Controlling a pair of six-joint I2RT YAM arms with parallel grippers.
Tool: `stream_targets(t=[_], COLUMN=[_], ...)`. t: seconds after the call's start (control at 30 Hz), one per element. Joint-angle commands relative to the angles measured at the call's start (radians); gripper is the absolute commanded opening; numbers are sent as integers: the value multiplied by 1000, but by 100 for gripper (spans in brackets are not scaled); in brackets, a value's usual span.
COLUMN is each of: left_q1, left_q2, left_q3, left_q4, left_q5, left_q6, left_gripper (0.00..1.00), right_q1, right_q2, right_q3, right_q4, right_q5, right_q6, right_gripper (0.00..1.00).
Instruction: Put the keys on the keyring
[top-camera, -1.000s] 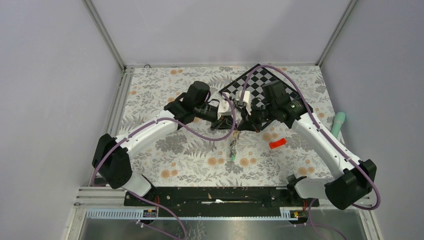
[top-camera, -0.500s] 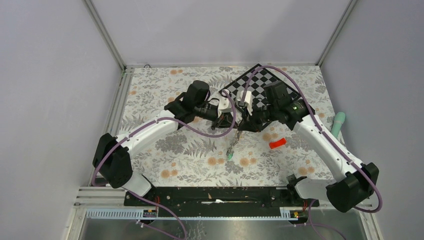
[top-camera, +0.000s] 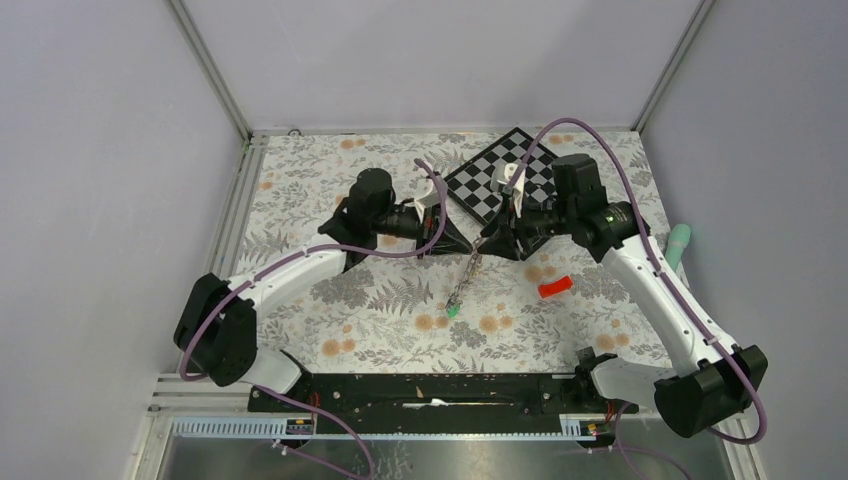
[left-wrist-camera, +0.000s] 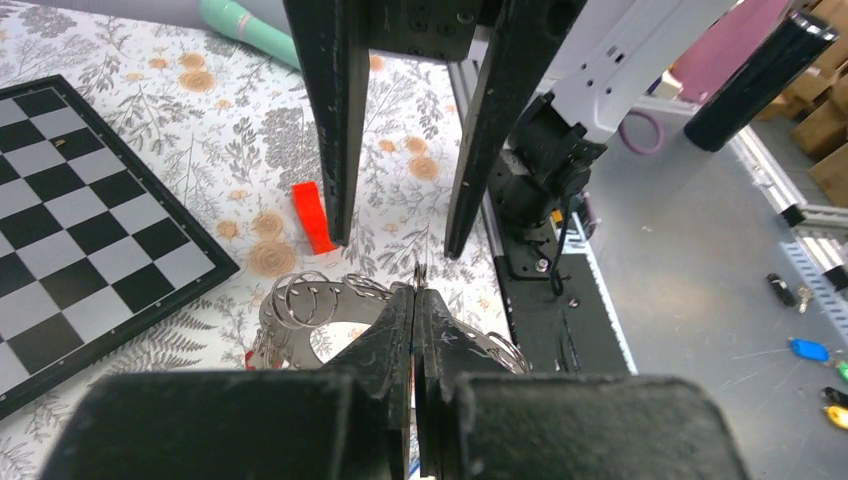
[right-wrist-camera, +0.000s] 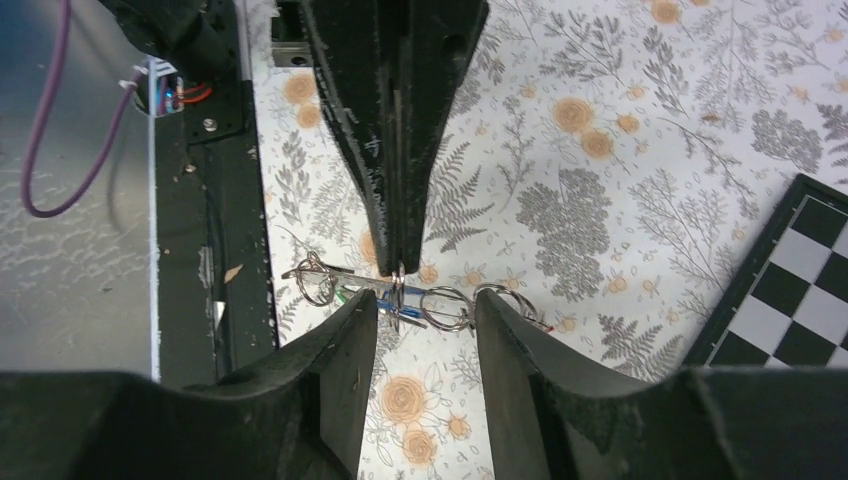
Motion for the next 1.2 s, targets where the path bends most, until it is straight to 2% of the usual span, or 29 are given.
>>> stream_targets(t=[0.0, 0.13, 0.27, 0.63, 0.73, 0.9, 0.97, 1.0, 1.17], left_q1=[16, 21, 23, 23, 23, 24, 24, 25, 26], left_q2=[-45, -38, -36, -39, -41, -42, -44, -45, -61], left_q3=[-39, -82, -89, -109, -111, -112, -102, -90, 28], left_q4=[353, 510, 521, 537, 530, 509, 461, 406, -80], left_q5=[57, 38, 27, 27, 27, 22, 26, 33, -17], left_q6=[-237, -368, -381, -385, -377, -356, -316, -266, 237], left_gripper=[0, 0, 0, 0, 0, 0, 0, 7, 37], right_q1=[-8, -8, -8, -8, -8, -8, -8, -7, 39], right_q2=[-24, -18, -19, -9, -9, -13, -14, -13, 1], right_q3=[-22, -36, -52, -63, -60, -57, -51, -45, -44], right_q4=[55, 73, 98, 141, 141, 131, 108, 93, 27], right_q5=[-119, -157, -161, -166, -169, -172, -152, -136, -25], right_q6=[37, 51, 61, 88, 88, 77, 55, 40, -29], right_gripper=[48, 48, 46, 31, 23, 0, 0, 0, 0])
